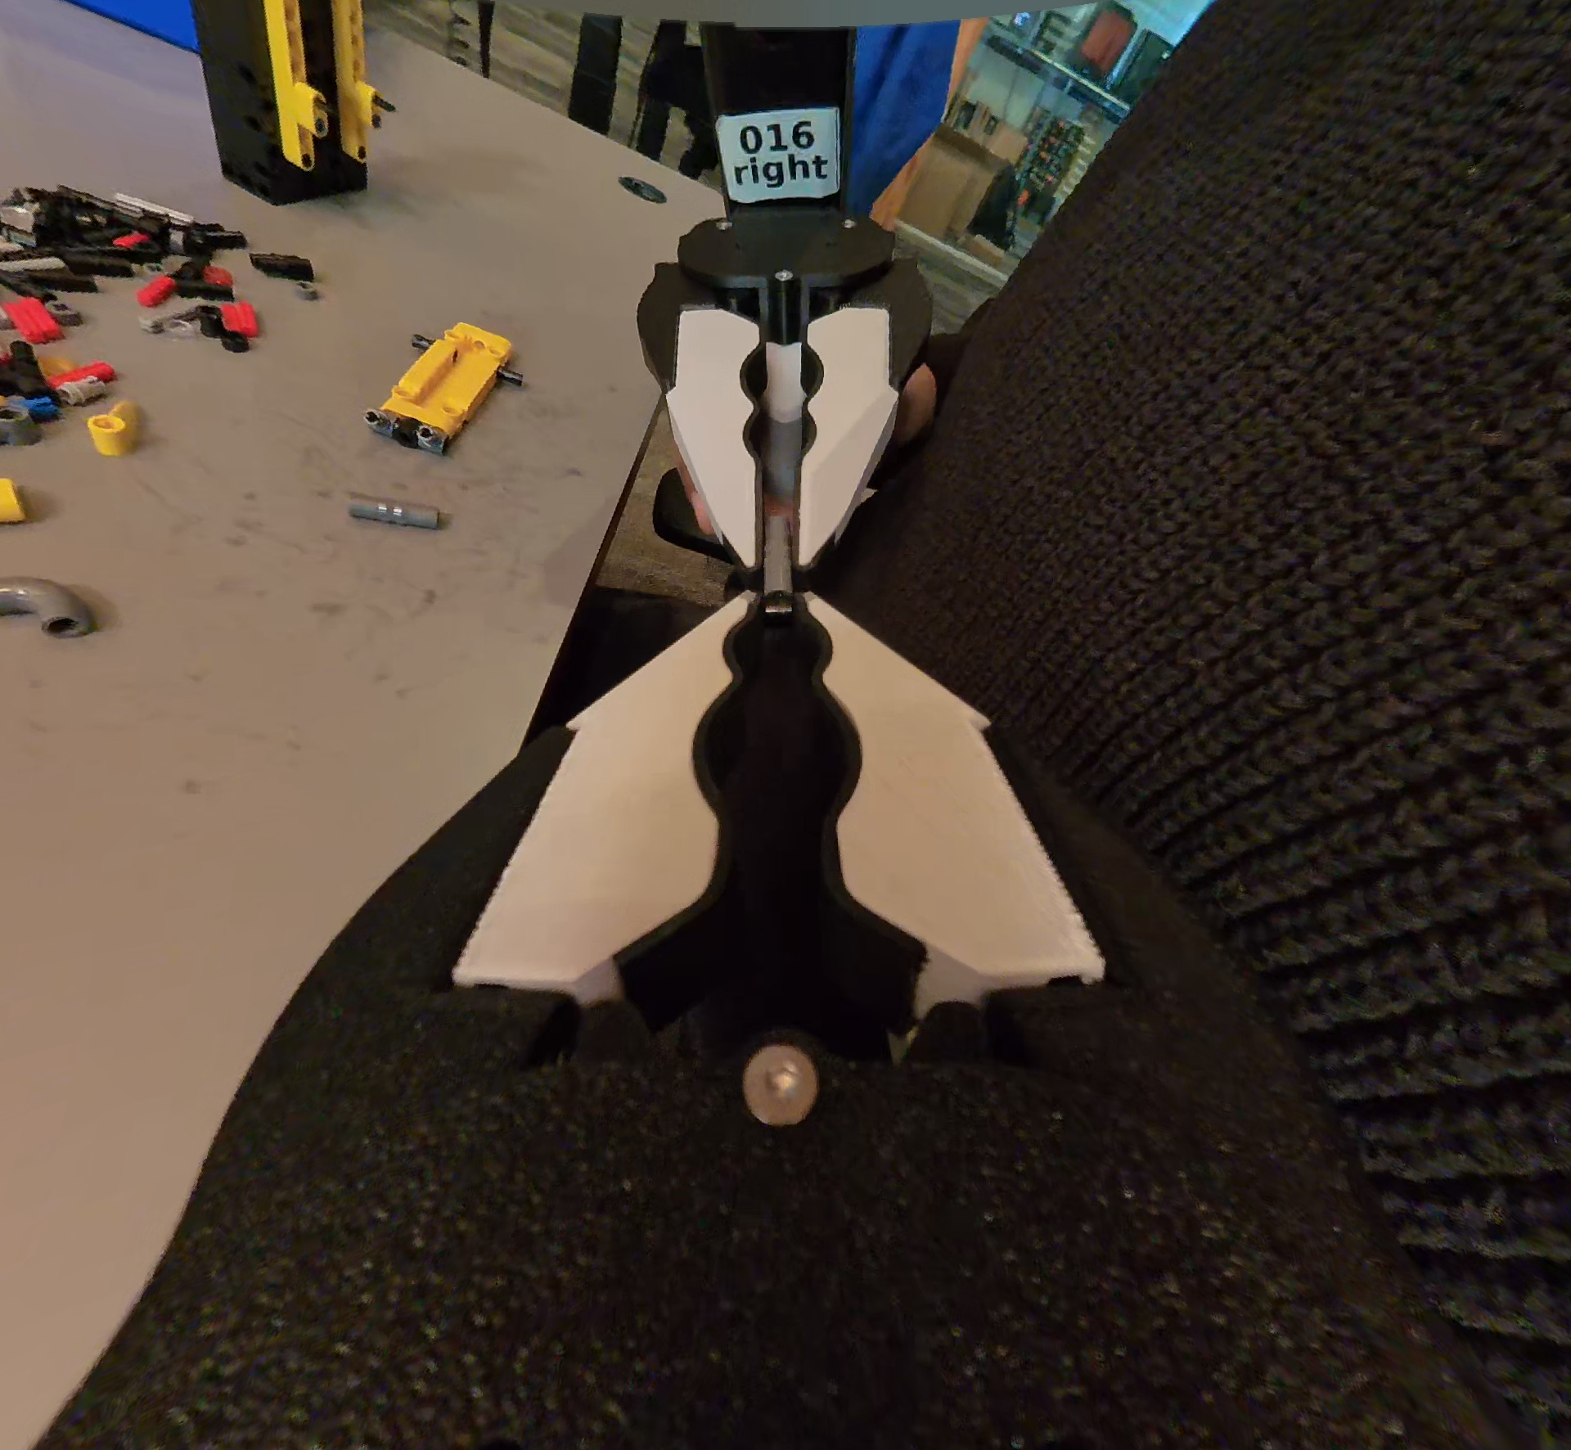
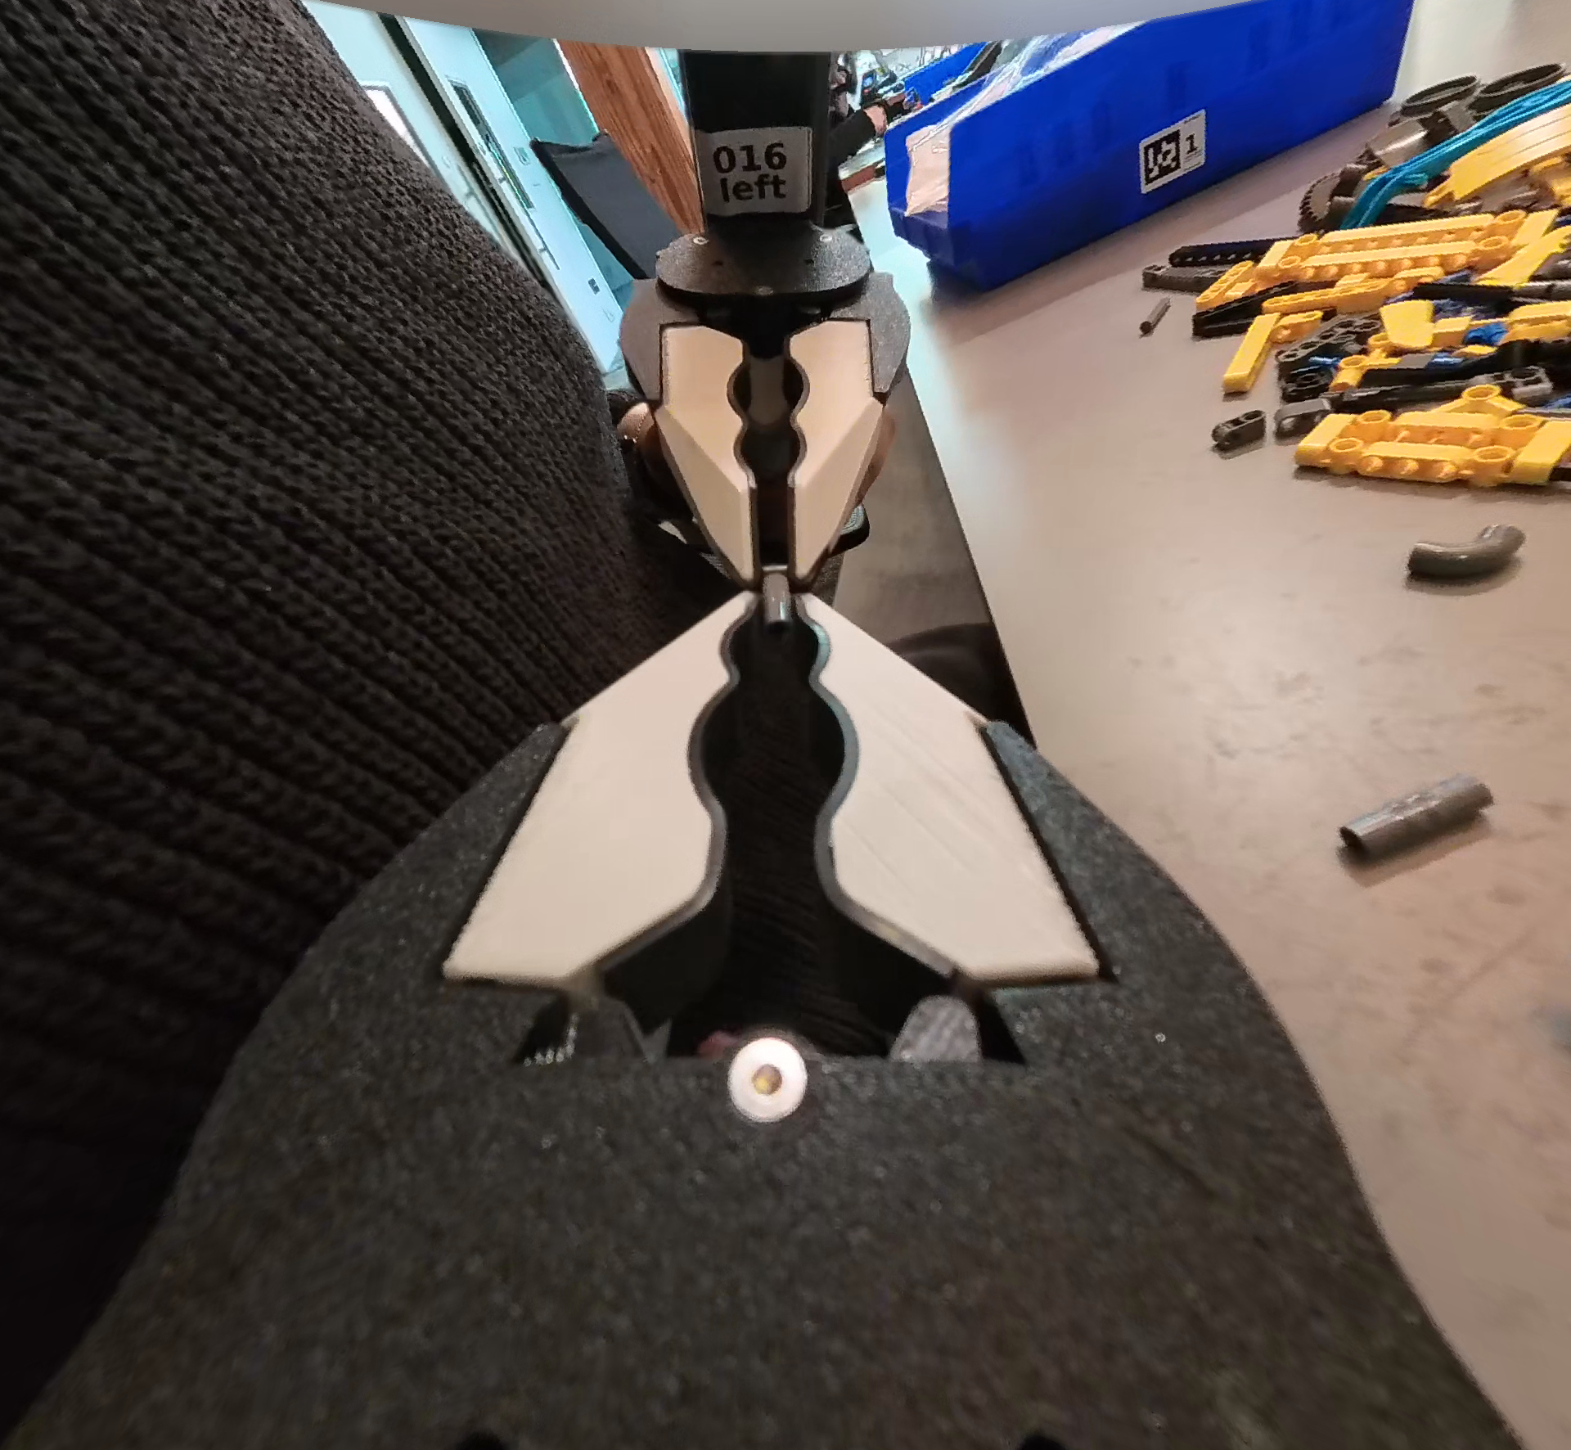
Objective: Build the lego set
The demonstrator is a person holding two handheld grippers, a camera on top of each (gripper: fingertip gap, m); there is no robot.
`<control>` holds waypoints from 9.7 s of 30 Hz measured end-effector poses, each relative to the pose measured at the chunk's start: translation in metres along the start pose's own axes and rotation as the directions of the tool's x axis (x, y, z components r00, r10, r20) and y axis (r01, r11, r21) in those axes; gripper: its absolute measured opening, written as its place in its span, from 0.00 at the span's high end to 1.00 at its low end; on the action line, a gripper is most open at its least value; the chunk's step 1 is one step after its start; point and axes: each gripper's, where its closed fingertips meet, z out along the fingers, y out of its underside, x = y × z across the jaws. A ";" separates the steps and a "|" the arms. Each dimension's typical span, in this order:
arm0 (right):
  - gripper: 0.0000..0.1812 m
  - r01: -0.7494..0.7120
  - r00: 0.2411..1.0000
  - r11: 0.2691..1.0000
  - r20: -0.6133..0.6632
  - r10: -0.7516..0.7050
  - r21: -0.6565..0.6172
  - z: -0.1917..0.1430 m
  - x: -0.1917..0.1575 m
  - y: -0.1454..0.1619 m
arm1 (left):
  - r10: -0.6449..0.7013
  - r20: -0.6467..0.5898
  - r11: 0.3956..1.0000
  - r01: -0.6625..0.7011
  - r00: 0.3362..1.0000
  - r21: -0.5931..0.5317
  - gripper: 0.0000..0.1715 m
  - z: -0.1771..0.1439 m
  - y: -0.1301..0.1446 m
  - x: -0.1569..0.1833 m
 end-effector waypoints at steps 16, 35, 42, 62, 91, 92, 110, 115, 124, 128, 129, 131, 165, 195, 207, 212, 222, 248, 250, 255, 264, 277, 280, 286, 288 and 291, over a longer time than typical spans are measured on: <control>0.97 -0.008 1.000 0.998 0.010 0.007 0.057 -0.001 -0.009 -0.006 | -0.070 -0.083 0.997 0.073 0.994 0.040 0.97 -0.002 -0.004 0.009; 0.97 0.024 0.999 0.999 -0.048 -0.026 -0.034 0.003 0.001 0.003 | -0.064 -0.043 0.998 0.064 0.997 0.002 0.97 -0.002 0.006 -0.005; 0.90 0.105 0.919 0.976 -0.358 -0.168 -0.189 -0.029 0.069 -0.013 | 0.136 0.289 0.981 -0.087 0.947 -0.176 0.97 -0.010 0.000 -0.071; 0.90 0.007 0.631 0.941 -0.729 -0.267 -0.338 -0.047 0.122 0.016 | 0.125 0.454 0.954 0.020 0.882 -0.301 0.95 -0.002 0.021 -0.123; 0.97 0.538 0.697 0.801 -0.396 -0.598 -0.261 -0.011 0.055 -0.047 | -0.480 -0.208 0.810 0.522 0.852 0.267 0.97 0.001 -0.051 -0.059; 0.97 0.544 0.700 0.800 -0.389 -0.599 -0.253 -0.011 0.054 -0.048 | -0.480 -0.219 0.807 0.526 0.849 0.268 0.97 0.000 -0.052 -0.058; 0.89 0.593 0.636 0.799 -0.551 -0.541 -0.099 -0.016 0.069 -0.074 | -0.544 -0.390 0.637 0.668 0.743 0.385 0.97 -0.008 -0.077 -0.067; 0.96 0.600 0.643 0.794 -0.530 -0.553 -0.101 -0.015 0.067 -0.073 | -0.545 -0.398 0.636 0.673 0.738 0.377 0.97 -0.006 -0.077 -0.068; 0.96 0.559 0.685 0.826 -0.519 -0.512 -0.078 -0.015 0.069 -0.071 | -0.524 -0.352 0.678 0.630 0.776 0.380 0.97 -0.005 -0.075 -0.070; 0.96 0.521 0.706 0.853 -0.555 -0.440 -0.013 -0.030 0.072 -0.079 | -0.449 -0.160 0.810 0.476 0.879 0.342 0.92 -0.007 -0.065 -0.075; 0.96 0.509 0.702 0.861 -0.574 -0.420 -0.007 -0.038 0.075 -0.081 | -0.424 -0.100 0.840 0.432 0.900 0.329 0.92 -0.009 -0.063 -0.078; 0.97 0.502 0.666 0.864 -0.630 -0.399 -0.016 -0.058 0.085 -0.082 | -0.372 0.028 0.890 0.347 0.928 0.295 0.92 -0.016 -0.059 -0.087; 0.97 0.288 0.348 0.879 -0.814 -0.465 -0.379 -0.159 0.163 -0.046 | -0.243 0.586 0.969 0.167 0.773 0.182 0.98 -0.111 0.002 -0.162; 0.96 0.189 0.148 0.695 -0.679 -0.719 -0.694 -0.151 0.190 -0.024 | -0.277 0.526 0.959 0.195 0.804 0.206 1.00 -0.109 0.001 -0.158; 0.96 0.167 0.139 0.661 -0.646 -0.750 -0.731 -0.149 0.194 -0.019 | -0.229 0.534 0.969 0.135 0.814 0.208 1.00 -0.109 -0.003 -0.154; 0.96 0.163 0.138 0.654 -0.639 -0.757 -0.739 -0.149 0.195 -0.018 | -0.234 0.526 0.967 0.142 0.818 0.210 1.00 -0.109 -0.003 -0.153; 0.96 0.193 0.121 0.661 -0.651 -0.750 -0.725 -0.150 0.192 -0.023 | -0.429 0.360 0.899 0.352 0.828 0.261 0.95 -0.072 -0.075 -0.178; 0.96 0.217 0.047 0.666 -0.674 -0.737 -0.714 -0.157 0.188 -0.034 | 0.056 0.709 0.914 0.250 0.703 -0.320 0.94 -0.035 -0.042 -0.300; 0.96 0.221 0.046 0.663 -0.672 -0.739 -0.715 -0.157 0.188 -0.034 | 0.078 0.711 0.907 0.246 0.699 -0.342 0.94 -0.035 -0.042 -0.302; 0.96 0.222 0.042 0.662 -0.672 -0.740 -0.716 -0.157 0.188 -0.034 | 0.117 0.694 0.907 0.208 0.710 -0.366 0.97 -0.035 -0.046 -0.300; 0.96 0.245 0.027 0.659 -0.674 -0.738 -0.711 -0.157 0.185 -0.037 | -0.167 0.466 0.974 0.217 0.869 -0.057 0.96 -0.018 -0.074 -0.210; 0.97 0.453 0.387 0.833 -0.772 -0.504 -0.316 -0.129 0.125 -0.079 | -0.353 0.517 0.935 0.319 0.780 0.158 0.96 -0.031 0.006 -0.121; 0.96 0.443 0.609 0.889 -0.690 -0.390 -0.112 -0.095 0.088 -0.082 | -0.357 0.546 0.934 0.307 0.758 0.185 0.96 -0.036 0.013 -0.120; 0.96 0.409 0.670 0.895 -0.608 -0.426 -0.176 -0.061 0.074 -0.055 | -0.319 0.645 0.947 0.259 0.695 0.190 0.95 -0.052 0.019 -0.120; 0.96 0.419 0.660 0.886 -0.604 -0.446 -0.197 -0.058 0.075 -0.055 | -0.326 0.652 0.944 0.270 0.685 0.188 0.94 -0.058 0.023 -0.116; 0.96 0.416 0.699 0.898 -0.582 -0.415 -0.141 -0.052 0.073 -0.061 | -0.317 0.663 0.947 0.271 0.679 0.175 0.89 -0.067 0.026 -0.111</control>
